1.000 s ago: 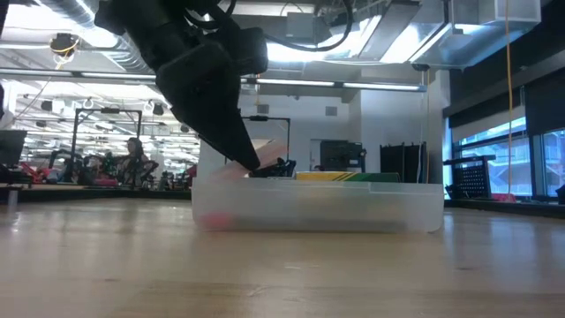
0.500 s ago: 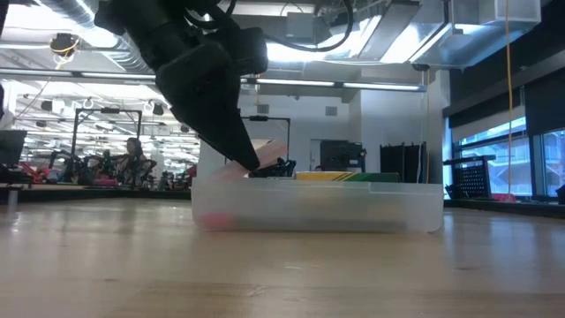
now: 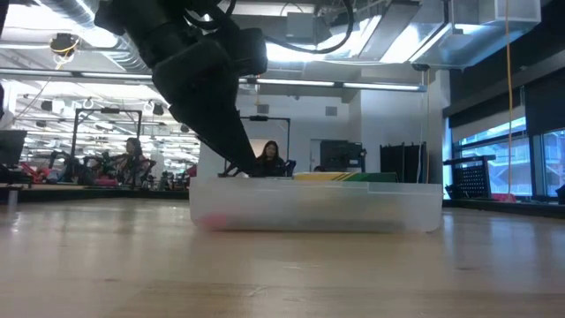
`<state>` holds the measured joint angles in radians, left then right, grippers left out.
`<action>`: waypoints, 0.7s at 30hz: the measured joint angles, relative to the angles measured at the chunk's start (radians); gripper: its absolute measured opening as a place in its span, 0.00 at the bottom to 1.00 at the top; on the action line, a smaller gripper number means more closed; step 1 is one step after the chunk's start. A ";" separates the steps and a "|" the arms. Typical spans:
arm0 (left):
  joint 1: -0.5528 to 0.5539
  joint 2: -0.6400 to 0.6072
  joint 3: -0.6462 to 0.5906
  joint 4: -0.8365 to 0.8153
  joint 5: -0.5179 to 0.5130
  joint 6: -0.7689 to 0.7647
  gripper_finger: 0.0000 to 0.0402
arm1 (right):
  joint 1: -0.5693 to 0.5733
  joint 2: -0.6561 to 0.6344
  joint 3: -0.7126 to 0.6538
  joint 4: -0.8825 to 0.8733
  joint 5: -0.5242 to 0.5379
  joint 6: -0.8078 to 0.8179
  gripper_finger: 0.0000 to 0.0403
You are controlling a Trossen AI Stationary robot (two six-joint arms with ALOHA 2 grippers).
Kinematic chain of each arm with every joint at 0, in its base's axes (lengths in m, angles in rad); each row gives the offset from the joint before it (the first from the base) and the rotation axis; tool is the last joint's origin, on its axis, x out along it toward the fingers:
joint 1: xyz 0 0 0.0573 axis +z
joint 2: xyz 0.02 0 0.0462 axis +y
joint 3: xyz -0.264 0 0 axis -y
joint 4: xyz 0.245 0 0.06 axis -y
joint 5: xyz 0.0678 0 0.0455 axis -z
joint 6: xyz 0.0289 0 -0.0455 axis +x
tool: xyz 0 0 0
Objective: Pack school essentials
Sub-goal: Put the blue eraser into the black supply box
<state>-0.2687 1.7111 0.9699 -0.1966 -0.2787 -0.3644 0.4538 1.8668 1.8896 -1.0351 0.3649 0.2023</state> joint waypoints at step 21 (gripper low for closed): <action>0.000 -0.241 0.000 -0.300 -0.045 -0.052 0.98 | 0.000 0.000 -0.001 0.045 0.000 0.001 0.96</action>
<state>-0.2688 1.4701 0.9699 -0.4964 -0.3232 -0.4163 0.4538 1.8664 1.8885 -0.9897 0.3645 0.2035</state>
